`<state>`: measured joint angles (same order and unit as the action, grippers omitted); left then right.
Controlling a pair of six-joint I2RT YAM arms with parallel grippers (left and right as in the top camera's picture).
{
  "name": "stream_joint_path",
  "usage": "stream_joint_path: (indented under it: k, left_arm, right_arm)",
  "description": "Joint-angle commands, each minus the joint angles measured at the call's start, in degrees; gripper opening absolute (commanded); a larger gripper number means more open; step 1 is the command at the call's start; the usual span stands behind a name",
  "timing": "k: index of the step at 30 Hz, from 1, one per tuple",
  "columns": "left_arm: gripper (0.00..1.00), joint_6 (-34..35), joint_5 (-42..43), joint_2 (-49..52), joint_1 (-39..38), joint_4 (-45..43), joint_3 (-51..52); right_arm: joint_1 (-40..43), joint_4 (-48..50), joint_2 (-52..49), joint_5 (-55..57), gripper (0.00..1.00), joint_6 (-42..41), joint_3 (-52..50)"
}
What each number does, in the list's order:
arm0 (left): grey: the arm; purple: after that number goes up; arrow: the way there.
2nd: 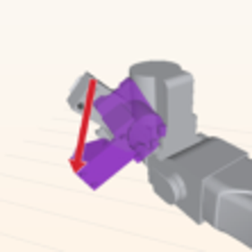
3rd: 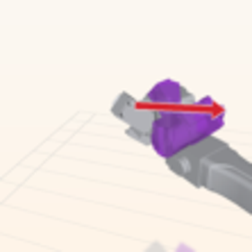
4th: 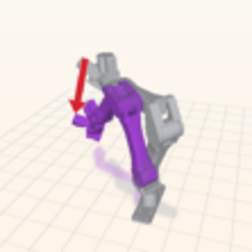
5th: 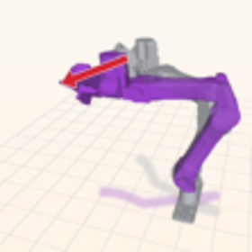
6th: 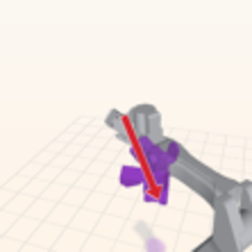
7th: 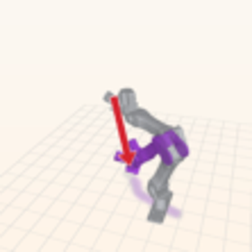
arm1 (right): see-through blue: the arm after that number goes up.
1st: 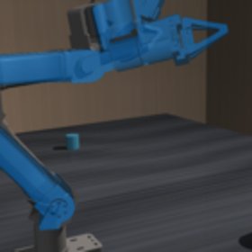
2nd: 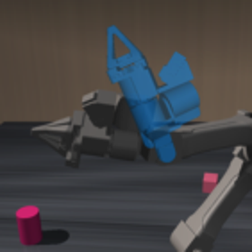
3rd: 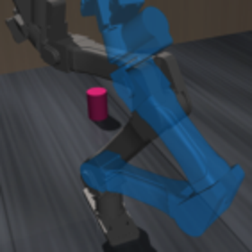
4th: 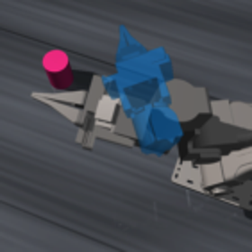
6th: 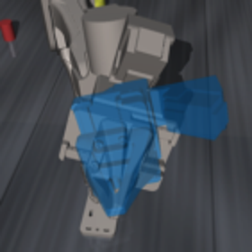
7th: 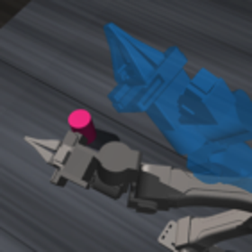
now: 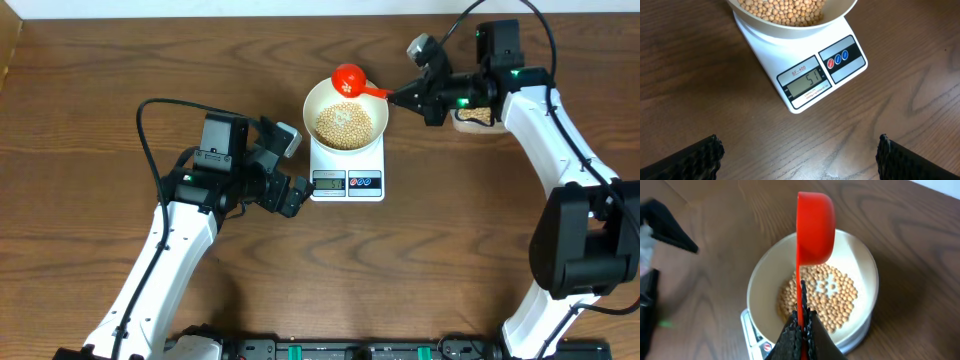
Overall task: Scoop item into bowl and weigh 50g on scale
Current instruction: 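Carry the red scoop with the right gripper to the soybean tub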
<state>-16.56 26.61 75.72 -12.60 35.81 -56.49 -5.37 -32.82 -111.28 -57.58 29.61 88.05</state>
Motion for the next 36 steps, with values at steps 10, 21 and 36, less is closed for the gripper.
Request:
stream_joint_path:
  k: [10, 21, 36]
  left_arm:
    - [1.0, -0.35, -0.31, 0.15, -0.02, 0.15, 0.02]
    - [1.0, -0.35, -0.33, 0.15, -0.02, 0.15, 0.02]
    - [1.0, -0.35, -0.33, 0.15, -0.02, 0.15, 0.02]
  right_arm:
    - [15.34, 6.16, 0.31, -19.54, 0.01, -21.14, 1.2]
    - [28.63, -0.96, 0.7, -13.66, 0.01, -18.99, 1.2]
    - [28.09, -20.28, 10.1, 22.64, 0.01, 5.53, 1.18]
